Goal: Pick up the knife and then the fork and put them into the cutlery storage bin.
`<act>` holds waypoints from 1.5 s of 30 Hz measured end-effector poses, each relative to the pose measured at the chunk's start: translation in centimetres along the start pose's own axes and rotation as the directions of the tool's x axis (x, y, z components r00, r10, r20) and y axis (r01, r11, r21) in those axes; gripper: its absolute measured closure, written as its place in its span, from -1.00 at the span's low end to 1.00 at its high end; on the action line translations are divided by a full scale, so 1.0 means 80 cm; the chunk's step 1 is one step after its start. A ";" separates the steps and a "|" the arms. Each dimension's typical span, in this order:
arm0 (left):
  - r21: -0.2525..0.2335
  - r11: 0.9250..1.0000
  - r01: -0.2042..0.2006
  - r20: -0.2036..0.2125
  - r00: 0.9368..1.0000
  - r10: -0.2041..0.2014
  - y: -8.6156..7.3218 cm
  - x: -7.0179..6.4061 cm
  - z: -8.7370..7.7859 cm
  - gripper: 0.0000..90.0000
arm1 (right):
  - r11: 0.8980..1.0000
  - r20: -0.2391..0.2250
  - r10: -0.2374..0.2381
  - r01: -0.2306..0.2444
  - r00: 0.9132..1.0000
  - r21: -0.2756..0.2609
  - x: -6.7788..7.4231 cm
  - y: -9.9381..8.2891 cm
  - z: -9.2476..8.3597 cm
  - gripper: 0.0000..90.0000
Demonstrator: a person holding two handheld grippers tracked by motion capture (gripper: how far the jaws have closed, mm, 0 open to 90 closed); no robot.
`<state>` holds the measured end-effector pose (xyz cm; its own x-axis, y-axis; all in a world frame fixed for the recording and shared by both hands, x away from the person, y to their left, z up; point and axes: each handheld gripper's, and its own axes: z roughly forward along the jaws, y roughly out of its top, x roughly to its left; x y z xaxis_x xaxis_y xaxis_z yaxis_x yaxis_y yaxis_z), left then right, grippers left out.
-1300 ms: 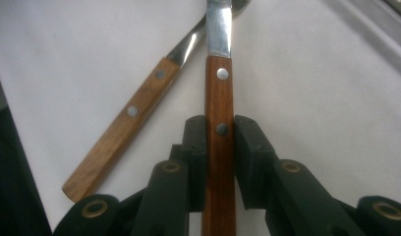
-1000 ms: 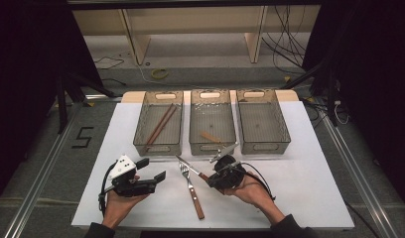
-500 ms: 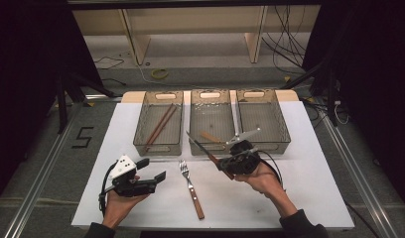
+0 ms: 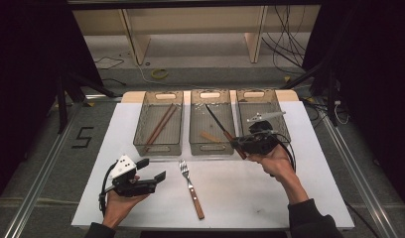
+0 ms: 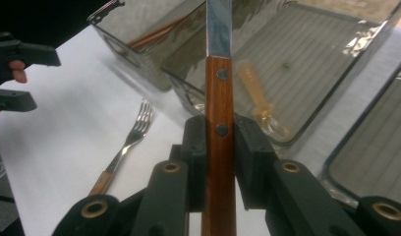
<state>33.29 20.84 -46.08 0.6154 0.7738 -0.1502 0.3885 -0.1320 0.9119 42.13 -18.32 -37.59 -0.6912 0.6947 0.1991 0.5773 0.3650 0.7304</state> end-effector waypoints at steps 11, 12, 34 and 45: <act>0.000 1.000 0.000 0.000 1.000 0.000 0.000 0.000 0.000 -0.61 | 0.999 0.031 0.041 -0.040 0.999 -0.026 -0.024 0.010 -0.009 0.71; 0.001 1.000 0.000 0.000 1.000 0.000 0.000 0.000 0.000 -0.61 | 0.999 0.037 0.045 -0.044 0.998 -0.029 -0.027 0.011 -0.010 0.71; 0.000 1.000 0.000 0.002 1.000 0.000 0.000 0.000 0.000 -0.61 | 0.986 0.141 0.166 -0.160 0.976 -0.051 -0.091 0.030 -0.015 0.71; 0.000 1.000 -0.002 0.003 1.000 0.002 0.000 0.000 0.000 -0.61 | 0.979 0.172 0.204 -0.197 0.964 -0.052 -0.109 0.030 -0.009 0.71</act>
<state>33.30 20.85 -46.08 0.6178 0.7719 -0.1498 0.3877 -0.1333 0.9121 49.19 -23.97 -37.10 -0.4736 0.8507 0.2280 0.6788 0.1876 0.7100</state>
